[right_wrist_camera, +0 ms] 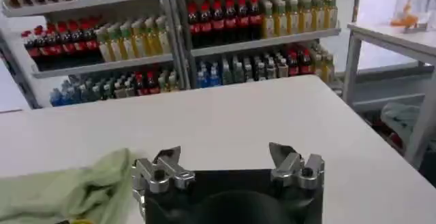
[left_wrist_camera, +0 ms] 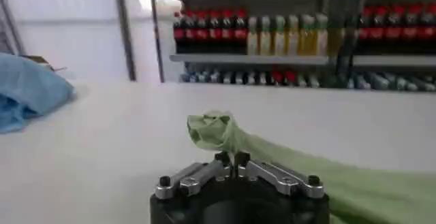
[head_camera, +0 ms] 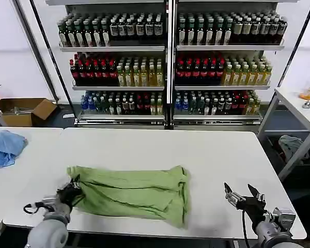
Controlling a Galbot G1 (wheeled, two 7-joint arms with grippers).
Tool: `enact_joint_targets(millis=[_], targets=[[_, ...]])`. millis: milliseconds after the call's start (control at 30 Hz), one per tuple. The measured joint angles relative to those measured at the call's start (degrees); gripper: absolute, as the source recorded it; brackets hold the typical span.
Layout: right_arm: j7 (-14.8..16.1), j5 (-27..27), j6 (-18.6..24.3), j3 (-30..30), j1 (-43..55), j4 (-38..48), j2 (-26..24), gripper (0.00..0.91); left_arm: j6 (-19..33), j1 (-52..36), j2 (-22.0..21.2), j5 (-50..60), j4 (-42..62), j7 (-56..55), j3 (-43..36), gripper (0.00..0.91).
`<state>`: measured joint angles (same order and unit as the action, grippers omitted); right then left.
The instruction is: Fold and organize the clothes.
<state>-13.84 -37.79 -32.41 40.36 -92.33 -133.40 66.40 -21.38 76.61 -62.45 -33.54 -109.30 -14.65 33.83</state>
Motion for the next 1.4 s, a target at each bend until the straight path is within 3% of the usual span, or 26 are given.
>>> enact_joint_targets(millis=[333, 867, 900, 933, 967, 1000, 1400], targets=[[0.0, -0.17, 0.04, -0.05, 0.16, 0.06, -0.13, 0.907, -2.41, -1.35, -1.01, -19.16, -10.58, 0.76, -0.65, 0.04], [0.0, -0.18, 0.13, -1.07, 2.08, 1.54, -0.09, 0.907, -2.64, -6.5, -10.41, -29.97, -11.11, -1.65, -18.59, 0.04], [0.0, -0.18, 0.13, -1.13, 2.18, 1.56, -0.09, 0.907, -2.64, -6.98, -11.02, -30.0, -10.43, -1.87, -19.61, 0.101], [0.01, -0.19, 0.13, -1.16, 2.25, 1.57, -0.09, 0.907, -2.68, -7.43, -11.56, -29.96, -9.76, -2.06, -20.53, 0.232], [0.01, -0.2, 0.13, -1.16, 2.28, 1.57, -0.12, 0.907, -2.78, -7.85, -12.09, -29.83, -9.03, -2.16, -21.44, 0.736], [0.02, -0.23, 0.13, -1.16, 2.28, 1.57, -0.16, 0.907, -2.9, -8.25, -12.65, -29.61, -8.29, -2.21, -22.37, 0.907], [0.08, -0.45, 0.17, -1.27, 2.64, 1.87, -0.37, 0.907, -3.7, -12.57, -15.13, -24.89, -4.71, -0.8, -29.38, 0.907]])
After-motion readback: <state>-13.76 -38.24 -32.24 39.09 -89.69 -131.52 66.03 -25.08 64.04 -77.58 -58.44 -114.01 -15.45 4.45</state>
